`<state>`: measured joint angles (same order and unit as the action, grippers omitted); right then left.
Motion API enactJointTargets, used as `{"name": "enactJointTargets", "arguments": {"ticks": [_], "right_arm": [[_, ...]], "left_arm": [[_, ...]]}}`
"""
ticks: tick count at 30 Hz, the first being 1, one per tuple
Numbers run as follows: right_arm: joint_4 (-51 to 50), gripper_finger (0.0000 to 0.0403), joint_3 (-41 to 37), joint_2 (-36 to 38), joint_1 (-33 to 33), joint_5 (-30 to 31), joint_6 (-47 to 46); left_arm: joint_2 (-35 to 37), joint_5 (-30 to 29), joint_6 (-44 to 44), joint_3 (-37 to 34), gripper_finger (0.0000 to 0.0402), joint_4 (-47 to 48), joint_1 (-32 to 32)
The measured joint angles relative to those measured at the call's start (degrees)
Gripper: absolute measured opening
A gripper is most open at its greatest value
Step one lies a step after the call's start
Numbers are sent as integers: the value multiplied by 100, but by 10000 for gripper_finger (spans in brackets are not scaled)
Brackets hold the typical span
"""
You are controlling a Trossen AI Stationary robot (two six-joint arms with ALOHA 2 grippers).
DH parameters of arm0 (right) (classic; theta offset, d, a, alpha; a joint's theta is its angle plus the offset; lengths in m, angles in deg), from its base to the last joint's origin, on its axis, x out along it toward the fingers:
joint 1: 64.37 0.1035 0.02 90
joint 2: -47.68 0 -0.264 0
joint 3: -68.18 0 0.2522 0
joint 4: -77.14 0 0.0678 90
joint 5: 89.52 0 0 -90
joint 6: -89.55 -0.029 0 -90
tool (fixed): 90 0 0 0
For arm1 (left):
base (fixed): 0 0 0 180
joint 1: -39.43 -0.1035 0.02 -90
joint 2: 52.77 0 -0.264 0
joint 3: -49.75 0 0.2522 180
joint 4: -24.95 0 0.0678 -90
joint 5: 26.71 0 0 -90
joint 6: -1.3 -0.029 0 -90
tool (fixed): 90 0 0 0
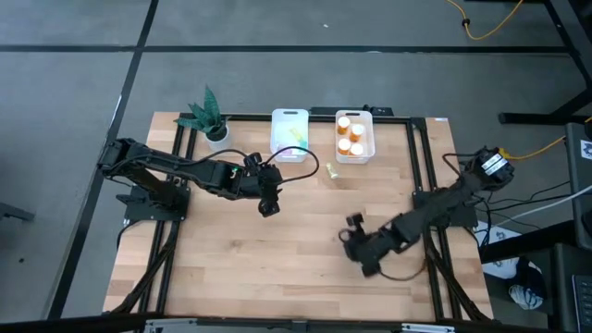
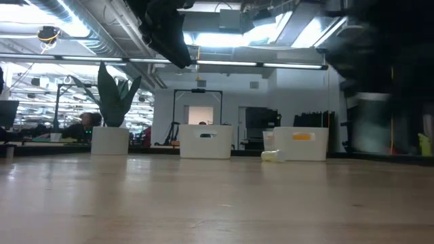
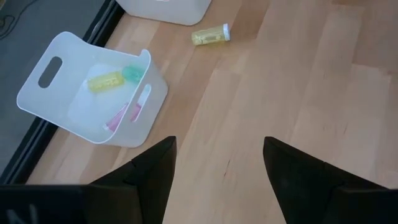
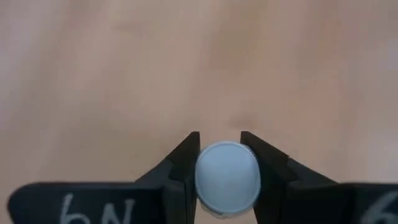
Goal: Pick and place medicine bottles into bin by pill shape (circle, oval)
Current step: Put the small blue tablet bottle into the left white bin, then put the small yellow tablet bottle into the left white bin
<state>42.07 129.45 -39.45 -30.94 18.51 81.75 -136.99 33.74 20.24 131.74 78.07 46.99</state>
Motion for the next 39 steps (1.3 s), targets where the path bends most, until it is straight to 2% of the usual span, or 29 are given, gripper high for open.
{"name": "enactJointTargets", "arguments": {"ticks": [4,8,10,15,19,23,28,35,39], "right_arm": [[-330,102,426,2,-822,1076,1336],[311,102,577,2,-2008,1192,2442],[905,102,548,2,-2672,780,2770],[2773,102,459,-47,-4170,-1084,2994],[4365,102,467,-386,-4964,-1789,2838],[4688,102,784,-1114,-5330,-2258,2363],[4501,106,1382,-2006,-5466,-2241,1961],[4500,195,1699,-2356,-5546,-2224,1397],[4243,229,1703,-2327,-5565,-2222,1383]], "left_arm": [[0,-1,0,0,234,-2,0],[0,-1,2,0,234,0,0],[0,-1,16,0,234,81,13],[0,-189,183,0,234,496,168],[0,-320,194,0,234,479,260],[0,-423,195,0,234,458,269],[0,-436,198,0,234,465,260],[0,-408,304,0,234,464,267],[0,-408,359,0,234,456,267]]}}
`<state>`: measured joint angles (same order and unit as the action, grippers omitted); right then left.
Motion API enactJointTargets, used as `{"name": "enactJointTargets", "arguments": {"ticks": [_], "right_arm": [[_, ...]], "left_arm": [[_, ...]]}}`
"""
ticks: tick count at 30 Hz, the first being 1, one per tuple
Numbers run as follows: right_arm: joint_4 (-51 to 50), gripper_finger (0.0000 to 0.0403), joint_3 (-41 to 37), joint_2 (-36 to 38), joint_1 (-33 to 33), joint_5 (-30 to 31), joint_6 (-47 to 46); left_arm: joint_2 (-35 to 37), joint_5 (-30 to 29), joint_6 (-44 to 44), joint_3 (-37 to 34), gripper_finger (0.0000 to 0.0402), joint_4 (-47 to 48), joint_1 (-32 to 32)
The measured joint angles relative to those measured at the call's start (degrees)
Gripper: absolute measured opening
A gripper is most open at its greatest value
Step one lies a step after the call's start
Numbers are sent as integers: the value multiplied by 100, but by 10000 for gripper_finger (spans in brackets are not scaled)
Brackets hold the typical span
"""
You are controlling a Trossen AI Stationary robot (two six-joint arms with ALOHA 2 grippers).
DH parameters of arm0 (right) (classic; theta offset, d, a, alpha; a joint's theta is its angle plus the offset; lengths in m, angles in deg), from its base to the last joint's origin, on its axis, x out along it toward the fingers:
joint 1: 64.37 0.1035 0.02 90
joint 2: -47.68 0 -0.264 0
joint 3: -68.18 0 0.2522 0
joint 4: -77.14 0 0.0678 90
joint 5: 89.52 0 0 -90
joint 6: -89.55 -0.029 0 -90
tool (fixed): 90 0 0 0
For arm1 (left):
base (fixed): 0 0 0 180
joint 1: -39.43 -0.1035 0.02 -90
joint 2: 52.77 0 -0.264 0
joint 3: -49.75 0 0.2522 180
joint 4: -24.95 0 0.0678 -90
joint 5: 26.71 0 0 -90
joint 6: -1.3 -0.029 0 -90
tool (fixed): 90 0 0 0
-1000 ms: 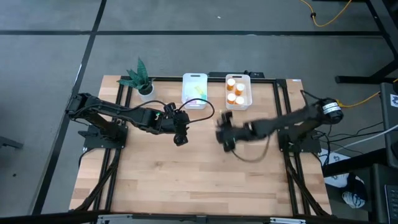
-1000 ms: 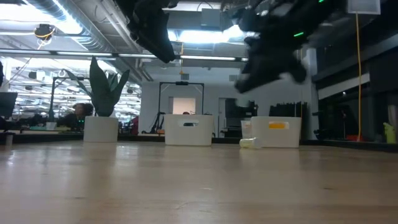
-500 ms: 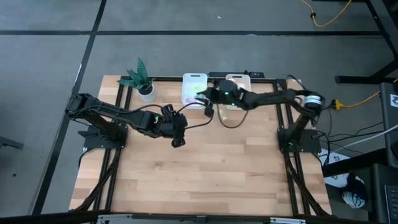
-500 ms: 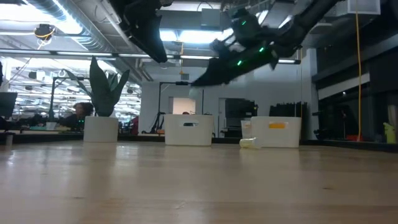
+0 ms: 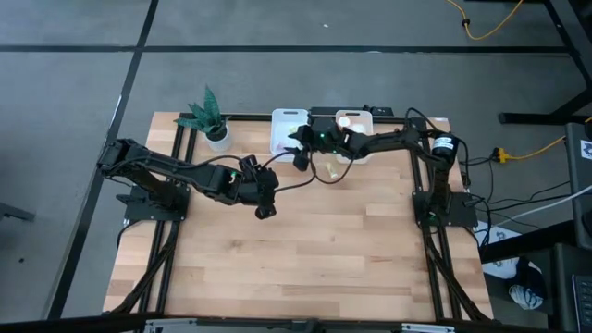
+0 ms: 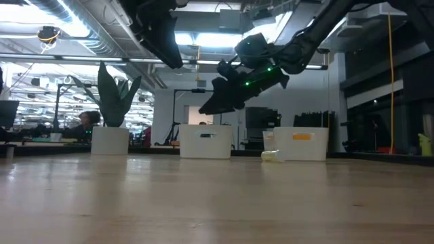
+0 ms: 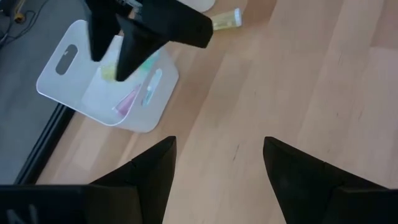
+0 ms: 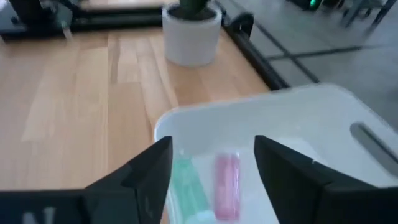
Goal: Pick and place medicine bottles into bin by pill shape (circle, oval)
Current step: Put the small yellow tablet bottle into the left white bin
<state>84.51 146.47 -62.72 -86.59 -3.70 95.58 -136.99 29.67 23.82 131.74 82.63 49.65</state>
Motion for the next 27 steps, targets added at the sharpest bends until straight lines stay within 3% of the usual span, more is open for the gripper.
{"name": "enactJointTargets", "arguments": {"ticks": [8,18,23,27], "right_arm": [[-1525,240,-1,768,0,2,-239],[-5440,241,-27,2195,331,-48,-1012],[-5337,241,-715,2338,634,75,-1555],[-4389,241,-1632,2331,890,270,-2532]], "left_arm": [[0,4,133,0,234,1,0],[0,-24,133,0,234,1,-3],[0,-184,133,0,234,-7,-7],[0,-182,133,0,234,-2,-7]]}}
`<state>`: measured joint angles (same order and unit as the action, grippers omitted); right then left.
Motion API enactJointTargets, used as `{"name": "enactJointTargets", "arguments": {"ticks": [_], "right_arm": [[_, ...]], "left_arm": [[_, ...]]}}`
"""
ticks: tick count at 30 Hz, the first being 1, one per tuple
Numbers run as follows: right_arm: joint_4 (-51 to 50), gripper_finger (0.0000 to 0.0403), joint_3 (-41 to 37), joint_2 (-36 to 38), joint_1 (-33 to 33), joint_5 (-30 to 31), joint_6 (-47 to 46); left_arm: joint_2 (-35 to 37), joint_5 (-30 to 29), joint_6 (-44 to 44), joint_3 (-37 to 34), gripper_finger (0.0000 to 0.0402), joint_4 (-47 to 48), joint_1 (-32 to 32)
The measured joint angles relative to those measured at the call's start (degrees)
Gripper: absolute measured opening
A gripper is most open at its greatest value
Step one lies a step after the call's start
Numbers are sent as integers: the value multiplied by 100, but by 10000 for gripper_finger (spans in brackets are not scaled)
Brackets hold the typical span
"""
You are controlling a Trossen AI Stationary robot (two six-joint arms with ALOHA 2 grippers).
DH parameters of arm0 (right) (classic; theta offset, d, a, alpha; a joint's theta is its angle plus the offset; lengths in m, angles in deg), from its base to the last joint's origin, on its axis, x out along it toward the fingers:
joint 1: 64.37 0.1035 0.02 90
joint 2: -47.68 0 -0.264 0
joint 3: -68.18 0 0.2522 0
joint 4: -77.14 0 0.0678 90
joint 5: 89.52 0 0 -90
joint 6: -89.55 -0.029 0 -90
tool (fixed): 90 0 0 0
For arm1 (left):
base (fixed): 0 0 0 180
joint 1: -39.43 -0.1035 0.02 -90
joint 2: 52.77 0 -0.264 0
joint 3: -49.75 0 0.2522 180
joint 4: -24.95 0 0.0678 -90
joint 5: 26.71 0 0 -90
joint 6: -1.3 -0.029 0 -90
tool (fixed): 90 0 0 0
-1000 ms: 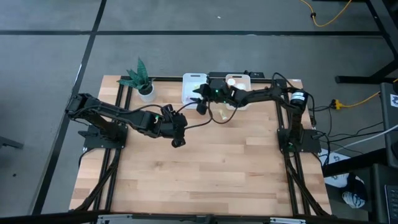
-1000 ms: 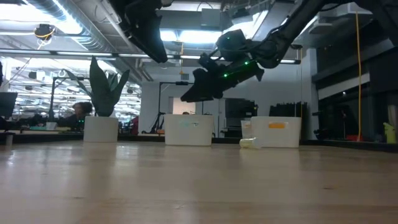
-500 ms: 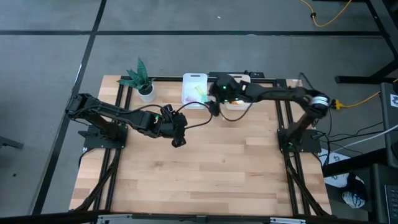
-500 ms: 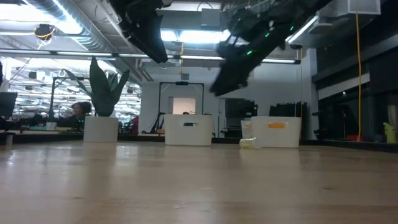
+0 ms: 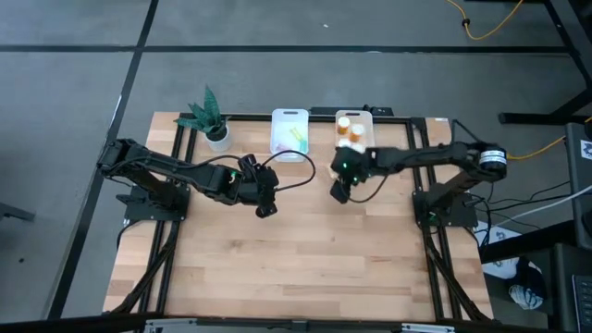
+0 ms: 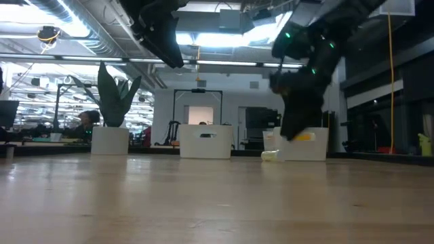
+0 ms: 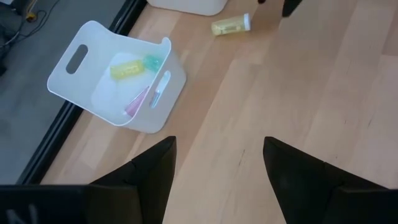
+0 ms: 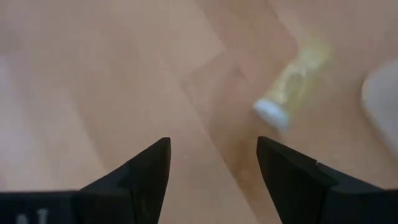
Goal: Pick and place medicine bottles into bin by pill shape (circle, oval)
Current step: Put the small yellow tablet bottle into the left white bin
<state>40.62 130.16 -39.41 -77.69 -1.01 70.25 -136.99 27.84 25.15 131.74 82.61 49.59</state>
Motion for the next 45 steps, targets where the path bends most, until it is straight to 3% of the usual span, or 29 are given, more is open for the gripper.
{"name": "enactJointTargets", "arguments": {"ticks": [4,7,9,20,24,27,33,36,40,45], "right_arm": [[886,241,-636,-1,132,740,-989],[1213,241,-900,-2,212,1649,-1405],[1333,241,-946,-3,234,1916,-1493],[2213,241,-956,-628,347,1953,-1404],[2500,237,-957,-825,346,2226,-1474],[2475,208,-958,-828,345,2244,-1407],[2500,104,-958,-817,345,2275,-1320],[2733,74,-952,-747,374,1802,-1148],[2974,69,-626,-444,452,1216,-618],[2953,72,50,-173,413,1278,518]], "left_arm": [[0,-1,-29,0,234,-2,0],[0,-1,-35,0,234,-2,0],[0,-1,-33,0,234,-2,0],[0,-4,-28,0,234,-50,0],[0,-3,-28,0,234,-55,0],[0,-3,-30,0,234,-61,0],[0,-5,-37,0,234,-63,0],[0,-3,-39,0,234,-63,0],[0,-3,-42,0,234,-56,0],[0,-4,-44,0,234,-44,2]]}}
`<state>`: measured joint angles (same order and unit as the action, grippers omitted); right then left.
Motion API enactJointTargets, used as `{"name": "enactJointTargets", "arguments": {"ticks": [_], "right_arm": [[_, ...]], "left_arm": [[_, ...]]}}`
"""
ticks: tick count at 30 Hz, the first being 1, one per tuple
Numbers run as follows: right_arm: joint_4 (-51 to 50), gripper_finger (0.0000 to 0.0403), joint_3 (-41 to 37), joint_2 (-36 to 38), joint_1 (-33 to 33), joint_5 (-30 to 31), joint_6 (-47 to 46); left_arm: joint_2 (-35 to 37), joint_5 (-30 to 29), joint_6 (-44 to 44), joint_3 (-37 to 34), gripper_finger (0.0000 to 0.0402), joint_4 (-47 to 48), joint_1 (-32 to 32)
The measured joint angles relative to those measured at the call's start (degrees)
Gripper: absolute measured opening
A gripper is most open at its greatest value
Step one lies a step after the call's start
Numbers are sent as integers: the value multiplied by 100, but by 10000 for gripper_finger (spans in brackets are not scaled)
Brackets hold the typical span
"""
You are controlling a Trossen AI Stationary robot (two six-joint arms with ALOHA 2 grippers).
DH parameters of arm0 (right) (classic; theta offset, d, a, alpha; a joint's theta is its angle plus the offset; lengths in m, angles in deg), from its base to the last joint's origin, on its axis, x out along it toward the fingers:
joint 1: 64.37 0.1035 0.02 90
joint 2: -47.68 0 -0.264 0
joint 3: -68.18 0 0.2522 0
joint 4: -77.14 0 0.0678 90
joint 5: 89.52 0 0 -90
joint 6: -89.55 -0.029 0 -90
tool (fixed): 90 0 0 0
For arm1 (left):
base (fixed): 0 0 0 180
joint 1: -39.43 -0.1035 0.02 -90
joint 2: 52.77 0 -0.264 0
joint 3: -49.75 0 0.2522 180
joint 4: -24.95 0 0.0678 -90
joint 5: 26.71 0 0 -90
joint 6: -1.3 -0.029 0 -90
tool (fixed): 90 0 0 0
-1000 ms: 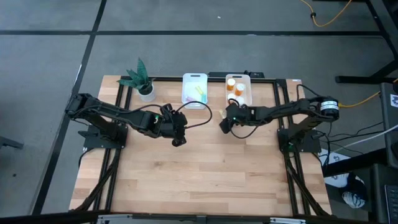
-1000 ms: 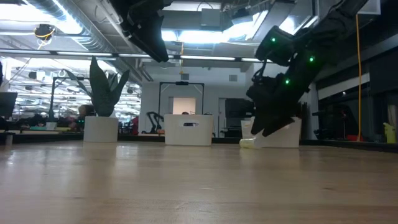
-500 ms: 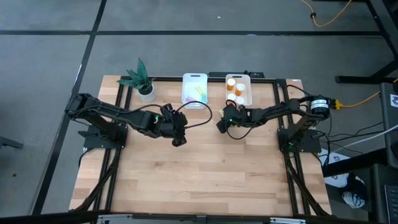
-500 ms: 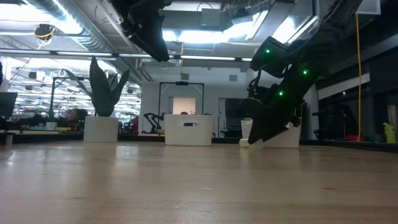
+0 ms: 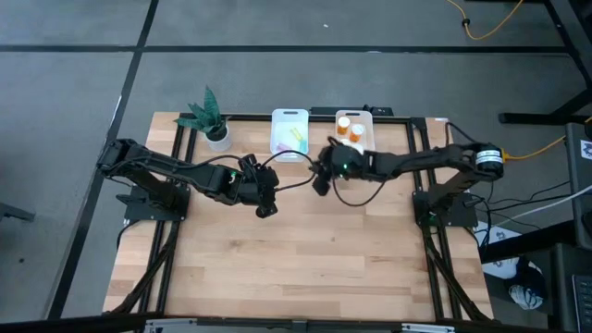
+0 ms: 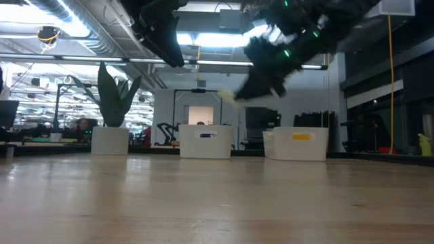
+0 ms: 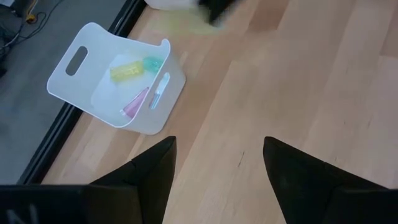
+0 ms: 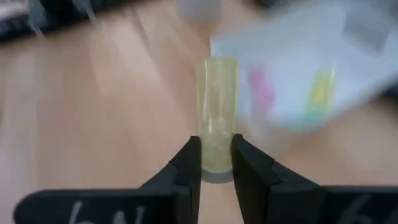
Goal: Pick and place medicine bottles into bin by pill shape (circle, oval)
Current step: Put the small yellow tablet bottle into the left white bin, then return to Home Position
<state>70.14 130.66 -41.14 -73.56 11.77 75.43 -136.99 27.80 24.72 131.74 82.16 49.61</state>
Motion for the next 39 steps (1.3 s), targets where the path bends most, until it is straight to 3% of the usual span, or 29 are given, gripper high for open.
{"name": "enactJointTargets", "arguments": {"ticks": [6,14,20,25,32,36,39], "right_arm": [[-160,67,1086,-416,-525,104,812],[-1085,50,2161,-1885,-1160,-680,841],[-1313,41,2460,-2070,-1199,-699,740],[-1931,41,2469,-1500,-1087,-837,832],[-4127,42,2474,-203,-476,-1165,838],[-4929,42,2422,264,-47,-1156,336],[-5465,42,2065,649,410,-1118,585]], "left_arm": [[0,-53,-112,0,234,-70,-9],[0,-53,-112,0,234,-69,-13],[0,-52,-111,0,234,-68,-13],[0,-52,-111,0,234,-67,-13],[0,-48,-111,0,234,-63,-13],[0,-44,-98,0,234,-70,-13],[4,413,185,0,234,113,-13]]}}
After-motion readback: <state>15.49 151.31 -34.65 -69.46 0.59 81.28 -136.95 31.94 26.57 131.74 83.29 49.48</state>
